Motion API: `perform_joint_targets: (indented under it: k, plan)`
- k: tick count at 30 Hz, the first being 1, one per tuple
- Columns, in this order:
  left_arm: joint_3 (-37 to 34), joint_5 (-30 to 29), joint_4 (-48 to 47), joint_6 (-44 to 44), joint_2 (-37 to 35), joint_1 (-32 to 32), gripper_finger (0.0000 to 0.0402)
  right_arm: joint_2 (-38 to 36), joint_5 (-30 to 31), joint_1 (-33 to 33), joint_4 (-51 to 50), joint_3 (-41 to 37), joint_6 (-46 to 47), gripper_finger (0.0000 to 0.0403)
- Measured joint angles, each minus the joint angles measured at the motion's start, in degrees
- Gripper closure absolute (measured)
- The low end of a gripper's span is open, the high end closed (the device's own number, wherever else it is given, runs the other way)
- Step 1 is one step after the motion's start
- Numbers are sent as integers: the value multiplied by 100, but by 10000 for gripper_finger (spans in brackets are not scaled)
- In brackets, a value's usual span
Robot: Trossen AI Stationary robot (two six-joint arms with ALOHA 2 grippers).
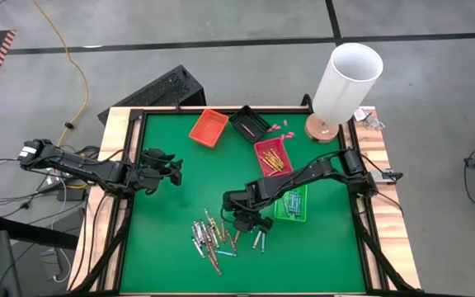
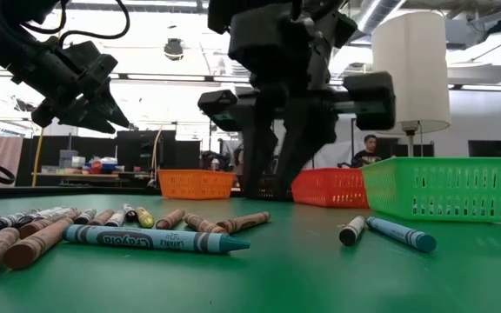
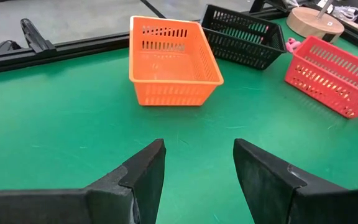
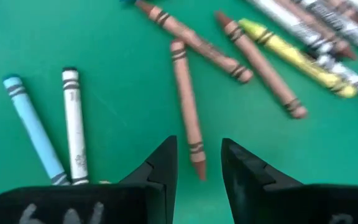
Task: Sort crayons
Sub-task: Put the brown crayon into the black bin
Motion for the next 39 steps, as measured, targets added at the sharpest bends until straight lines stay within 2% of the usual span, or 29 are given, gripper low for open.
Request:
perform_joint_targets:
  k: [6,28,39]
  plan:
    - [0,12,0,-8,-1,1,221,-1,-16,15,639,-361,-2,283]
    - [0,31,-3,-21,2,0,221,321,-28,-16,735,-334,82,286]
    - [0,28,0,-20,9,0,221,330,110,-16,661,-342,457,357]
